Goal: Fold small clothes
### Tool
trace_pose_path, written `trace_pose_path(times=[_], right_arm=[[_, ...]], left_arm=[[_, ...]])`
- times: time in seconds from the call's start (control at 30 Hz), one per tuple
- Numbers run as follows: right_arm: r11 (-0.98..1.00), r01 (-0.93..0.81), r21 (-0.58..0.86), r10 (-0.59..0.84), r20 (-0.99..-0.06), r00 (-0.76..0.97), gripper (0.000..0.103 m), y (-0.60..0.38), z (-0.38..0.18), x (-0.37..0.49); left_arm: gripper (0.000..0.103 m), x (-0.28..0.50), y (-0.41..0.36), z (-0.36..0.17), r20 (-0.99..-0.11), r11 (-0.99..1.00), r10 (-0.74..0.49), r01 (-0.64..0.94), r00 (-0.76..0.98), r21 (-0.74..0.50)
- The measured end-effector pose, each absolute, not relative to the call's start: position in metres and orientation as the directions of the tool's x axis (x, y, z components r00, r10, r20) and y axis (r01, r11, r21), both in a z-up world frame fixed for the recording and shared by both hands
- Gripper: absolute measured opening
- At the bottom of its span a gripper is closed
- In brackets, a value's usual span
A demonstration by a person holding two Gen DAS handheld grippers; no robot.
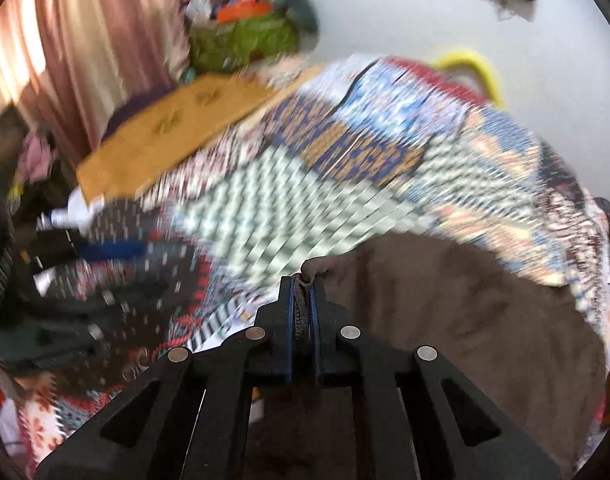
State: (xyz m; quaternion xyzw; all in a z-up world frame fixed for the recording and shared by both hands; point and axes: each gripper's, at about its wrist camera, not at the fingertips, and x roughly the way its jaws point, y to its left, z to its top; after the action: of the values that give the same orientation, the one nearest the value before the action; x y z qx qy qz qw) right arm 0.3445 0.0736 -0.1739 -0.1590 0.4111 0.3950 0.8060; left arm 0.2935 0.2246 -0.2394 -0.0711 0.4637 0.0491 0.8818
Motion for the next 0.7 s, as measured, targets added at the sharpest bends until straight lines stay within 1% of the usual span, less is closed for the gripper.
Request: trace_pose_path(times=[0.1, 0.17, 0.23, 0.27, 0.4, 0.53, 0.57, 0.63, 0.7], right_arm=[[0.679, -0.731, 0.067, 0.507, -0.763, 0.401, 0.006, 0.048, -0.148, 0.366], [0.7, -0.71, 0.076, 0.503, -0.758, 0.415, 0.006, 0.034, -0.14, 0.378], [0.723, -0.686, 0.076, 0.492, -0.754, 0.435, 0.006, 0.016, -0.137, 0.389], [0.728, -0.681, 0.079, 0.491, -0.754, 0.438, 0.006, 0.011, -0.139, 0.391], [0.752, -0.651, 0.103, 0.47, -0.776, 0.42, 0.006, -0.016, -0.158, 0.396], [0.782, -0.619, 0.072, 0.402, -0.818, 0.412, 0.007, -0.032, -0.19, 0.396], [0.788, -0.612, 0.064, 0.39, -0.822, 0.415, 0.008, -0.036, -0.195, 0.396], [0.806, -0.591, 0.035, 0.349, -0.834, 0.427, 0.009, -0.044, -0.206, 0.395], [0.811, -0.584, 0.034, 0.34, -0.84, 0.423, 0.01, -0.051, -0.21, 0.396]], left_arm=[[0.042, 0.308, 0.206, -0.232, -0.816, 0.989, 0.001, -0.122, 0.578, -0.086], [0.049, 0.317, 0.196, -0.229, -0.811, 0.99, -0.006, -0.109, 0.585, -0.086], [0.053, 0.33, 0.18, -0.226, -0.803, 0.993, -0.02, -0.084, 0.596, -0.087], [0.053, 0.336, 0.172, -0.225, -0.802, 0.993, -0.026, -0.074, 0.597, -0.087], [0.055, 0.358, 0.149, -0.227, -0.805, 0.994, -0.063, -0.035, 0.59, -0.104], [0.055, 0.374, 0.125, -0.236, -0.821, 0.99, -0.114, -0.002, 0.559, -0.14], [0.055, 0.376, 0.119, -0.239, -0.825, 0.991, -0.119, 0.009, 0.552, -0.137], [0.056, 0.378, 0.109, -0.244, -0.835, 0.992, -0.117, 0.029, 0.538, -0.12], [0.056, 0.378, 0.101, -0.251, -0.845, 0.994, -0.107, 0.041, 0.524, -0.101]])
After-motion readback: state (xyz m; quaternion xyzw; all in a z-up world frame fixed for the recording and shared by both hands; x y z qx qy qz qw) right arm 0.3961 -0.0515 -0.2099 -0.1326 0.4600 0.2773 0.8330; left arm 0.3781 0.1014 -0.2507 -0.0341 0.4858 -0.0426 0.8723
